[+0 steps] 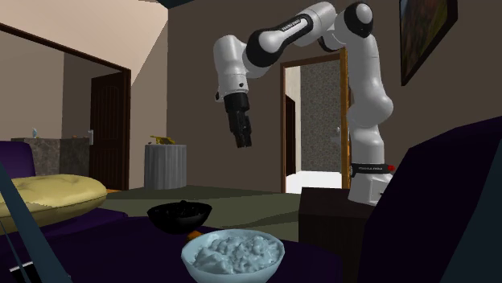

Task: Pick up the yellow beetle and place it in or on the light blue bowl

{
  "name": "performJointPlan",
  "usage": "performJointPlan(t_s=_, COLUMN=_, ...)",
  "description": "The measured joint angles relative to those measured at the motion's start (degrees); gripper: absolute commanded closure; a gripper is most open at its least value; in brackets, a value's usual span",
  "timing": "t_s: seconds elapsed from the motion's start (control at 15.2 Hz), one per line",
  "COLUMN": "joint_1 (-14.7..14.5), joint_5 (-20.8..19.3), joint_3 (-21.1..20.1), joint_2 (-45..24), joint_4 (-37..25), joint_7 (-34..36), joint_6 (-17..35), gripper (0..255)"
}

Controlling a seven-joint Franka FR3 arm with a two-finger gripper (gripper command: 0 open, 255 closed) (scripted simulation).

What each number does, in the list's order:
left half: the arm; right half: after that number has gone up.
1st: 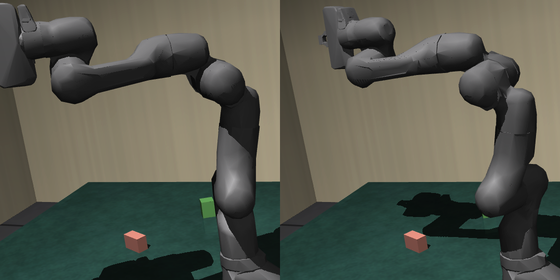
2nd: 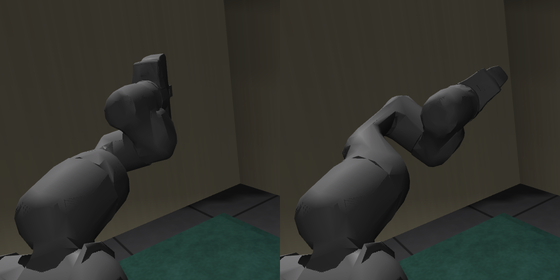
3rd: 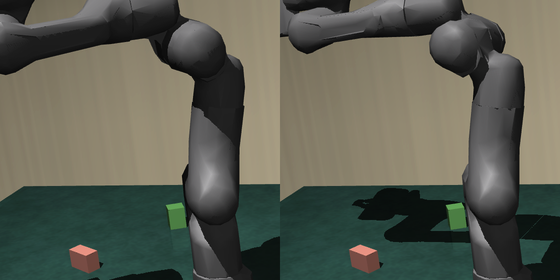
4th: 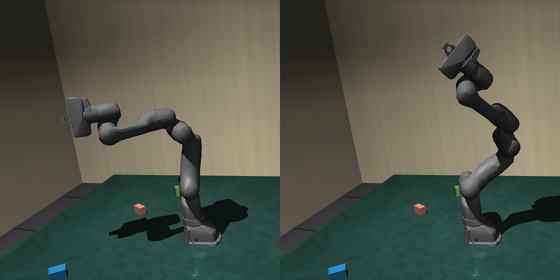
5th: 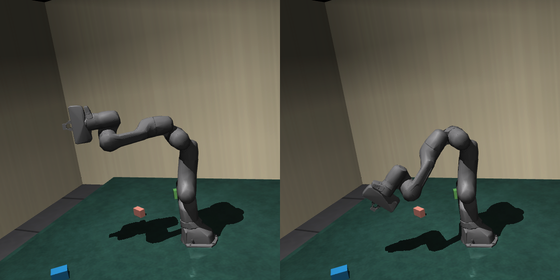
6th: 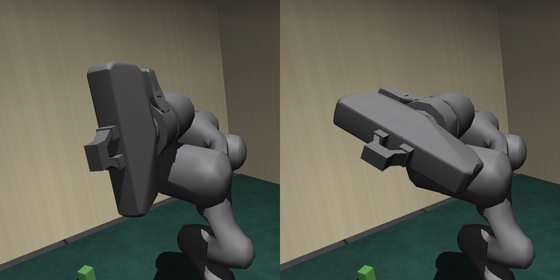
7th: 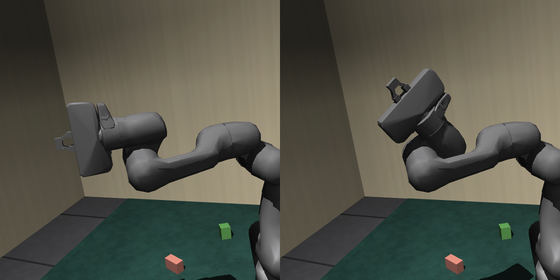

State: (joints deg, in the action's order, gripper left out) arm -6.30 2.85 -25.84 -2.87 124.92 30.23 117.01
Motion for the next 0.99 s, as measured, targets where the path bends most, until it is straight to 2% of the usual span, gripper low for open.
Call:
performJointPlan(t_s=0.26, joint_1=-2.18, joint_5=-4.63, joint_3=-0.35, joint_2=-10.36, joint_4=-6.77, joint_7=5.18, joint_6=1.37, gripper=0)
performJointPlan(t_s=0.66, joint_1=-7.73, joint_5=-10.31, joint_3=0.88, joint_2=-25.22, joint_4=-18.48, joint_7=11.83, joint_6=1.37, gripper=0)
performJointPlan(t_s=0.99, joint_1=-12.59, joint_5=-13.22, joint_3=2.69, joint_2=-37.02, joint_4=-30.18, joint_7=14.95, joint_6=-0.61, gripper=0)
